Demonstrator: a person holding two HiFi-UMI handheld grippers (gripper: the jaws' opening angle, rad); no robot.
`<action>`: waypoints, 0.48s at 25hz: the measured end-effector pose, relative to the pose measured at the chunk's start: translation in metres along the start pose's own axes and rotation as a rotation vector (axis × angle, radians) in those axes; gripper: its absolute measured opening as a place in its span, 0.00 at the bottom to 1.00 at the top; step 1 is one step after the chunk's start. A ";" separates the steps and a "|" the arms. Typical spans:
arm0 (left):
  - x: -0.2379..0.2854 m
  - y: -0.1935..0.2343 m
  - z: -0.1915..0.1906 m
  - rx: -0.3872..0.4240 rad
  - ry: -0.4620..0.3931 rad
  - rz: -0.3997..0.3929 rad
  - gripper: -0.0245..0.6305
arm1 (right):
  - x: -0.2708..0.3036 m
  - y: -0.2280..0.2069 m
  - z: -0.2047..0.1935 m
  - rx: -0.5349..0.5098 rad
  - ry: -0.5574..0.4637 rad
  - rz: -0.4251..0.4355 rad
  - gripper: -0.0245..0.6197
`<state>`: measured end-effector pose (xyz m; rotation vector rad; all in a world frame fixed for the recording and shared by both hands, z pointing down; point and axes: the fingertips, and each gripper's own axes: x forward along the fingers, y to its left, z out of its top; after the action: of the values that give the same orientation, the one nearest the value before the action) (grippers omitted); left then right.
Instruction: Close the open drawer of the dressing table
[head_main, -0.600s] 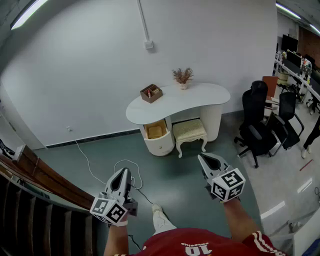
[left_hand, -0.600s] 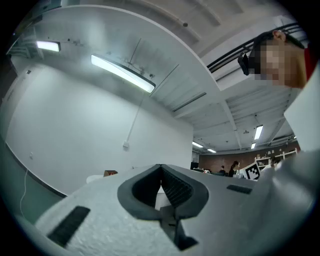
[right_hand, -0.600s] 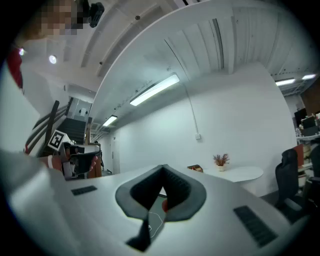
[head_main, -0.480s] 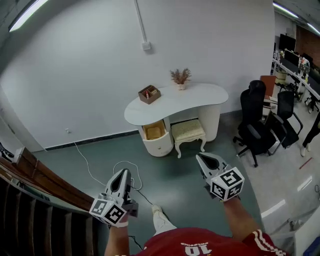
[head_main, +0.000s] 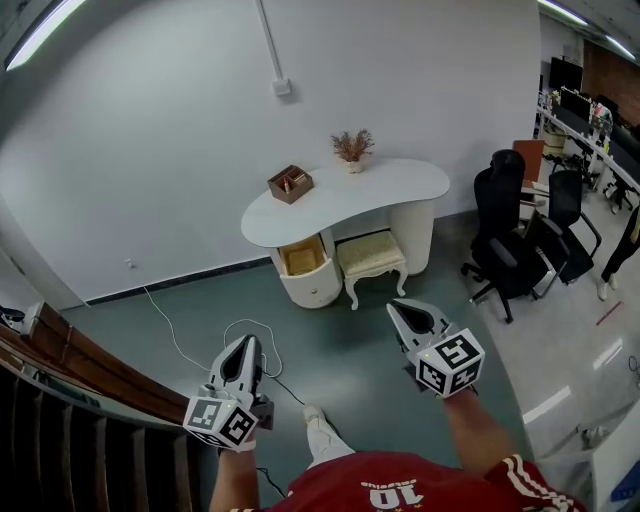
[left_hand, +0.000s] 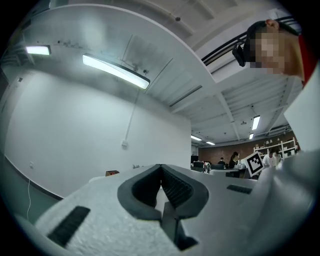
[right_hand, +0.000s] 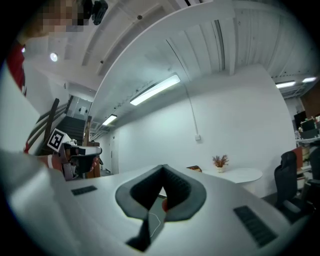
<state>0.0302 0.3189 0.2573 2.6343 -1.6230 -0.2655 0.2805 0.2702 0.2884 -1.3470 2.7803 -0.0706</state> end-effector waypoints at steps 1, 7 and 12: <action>0.001 0.001 0.000 0.010 0.001 0.001 0.04 | 0.001 0.000 -0.001 -0.004 0.000 -0.005 0.04; 0.012 0.015 -0.009 0.025 0.000 -0.012 0.04 | 0.012 -0.008 -0.005 -0.023 -0.026 -0.068 0.04; 0.027 0.028 -0.023 0.041 0.041 -0.026 0.04 | 0.029 -0.010 -0.011 0.033 -0.032 -0.065 0.04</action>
<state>0.0211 0.2813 0.2799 2.6731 -1.6002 -0.1798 0.2695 0.2415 0.2992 -1.4175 2.6975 -0.0962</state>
